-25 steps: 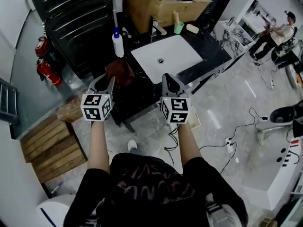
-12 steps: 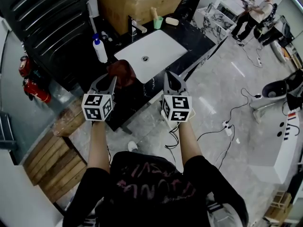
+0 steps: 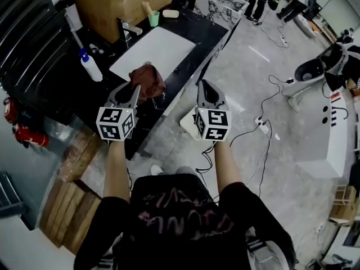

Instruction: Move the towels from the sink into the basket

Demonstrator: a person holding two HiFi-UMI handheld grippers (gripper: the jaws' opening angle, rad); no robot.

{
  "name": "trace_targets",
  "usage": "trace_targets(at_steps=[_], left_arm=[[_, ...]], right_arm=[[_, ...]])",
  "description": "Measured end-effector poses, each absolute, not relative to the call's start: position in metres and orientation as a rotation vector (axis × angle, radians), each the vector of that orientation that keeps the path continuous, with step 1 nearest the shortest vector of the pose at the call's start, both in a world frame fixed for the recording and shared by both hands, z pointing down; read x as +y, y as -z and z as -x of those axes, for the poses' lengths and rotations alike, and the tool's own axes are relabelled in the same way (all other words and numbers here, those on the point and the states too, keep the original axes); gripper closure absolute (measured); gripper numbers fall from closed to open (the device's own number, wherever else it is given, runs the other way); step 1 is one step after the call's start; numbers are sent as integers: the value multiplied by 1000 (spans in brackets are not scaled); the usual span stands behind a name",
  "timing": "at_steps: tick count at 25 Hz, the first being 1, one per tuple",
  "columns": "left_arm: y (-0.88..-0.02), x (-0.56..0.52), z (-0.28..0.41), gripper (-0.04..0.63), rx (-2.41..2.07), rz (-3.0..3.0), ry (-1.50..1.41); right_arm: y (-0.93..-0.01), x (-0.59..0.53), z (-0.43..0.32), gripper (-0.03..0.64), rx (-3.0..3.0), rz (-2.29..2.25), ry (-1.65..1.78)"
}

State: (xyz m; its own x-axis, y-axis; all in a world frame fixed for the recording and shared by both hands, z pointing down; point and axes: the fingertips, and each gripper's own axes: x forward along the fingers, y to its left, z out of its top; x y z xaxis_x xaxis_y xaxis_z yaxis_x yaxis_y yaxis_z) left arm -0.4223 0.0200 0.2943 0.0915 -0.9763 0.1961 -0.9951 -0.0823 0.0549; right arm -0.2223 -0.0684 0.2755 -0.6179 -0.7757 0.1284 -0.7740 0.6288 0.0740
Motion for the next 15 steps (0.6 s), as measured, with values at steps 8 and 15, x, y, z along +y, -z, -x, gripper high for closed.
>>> trace_targets(at_steps=[8,15], left_arm=[[-294,-16,376,509,-1846,-2316,-137],[-298,-51,323,509,-1712,-2417,-156]], right_arm=[[-273,-75,151,601,-2562,-1515,25],[-278,-84,93,601,-2468,-1647,12]])
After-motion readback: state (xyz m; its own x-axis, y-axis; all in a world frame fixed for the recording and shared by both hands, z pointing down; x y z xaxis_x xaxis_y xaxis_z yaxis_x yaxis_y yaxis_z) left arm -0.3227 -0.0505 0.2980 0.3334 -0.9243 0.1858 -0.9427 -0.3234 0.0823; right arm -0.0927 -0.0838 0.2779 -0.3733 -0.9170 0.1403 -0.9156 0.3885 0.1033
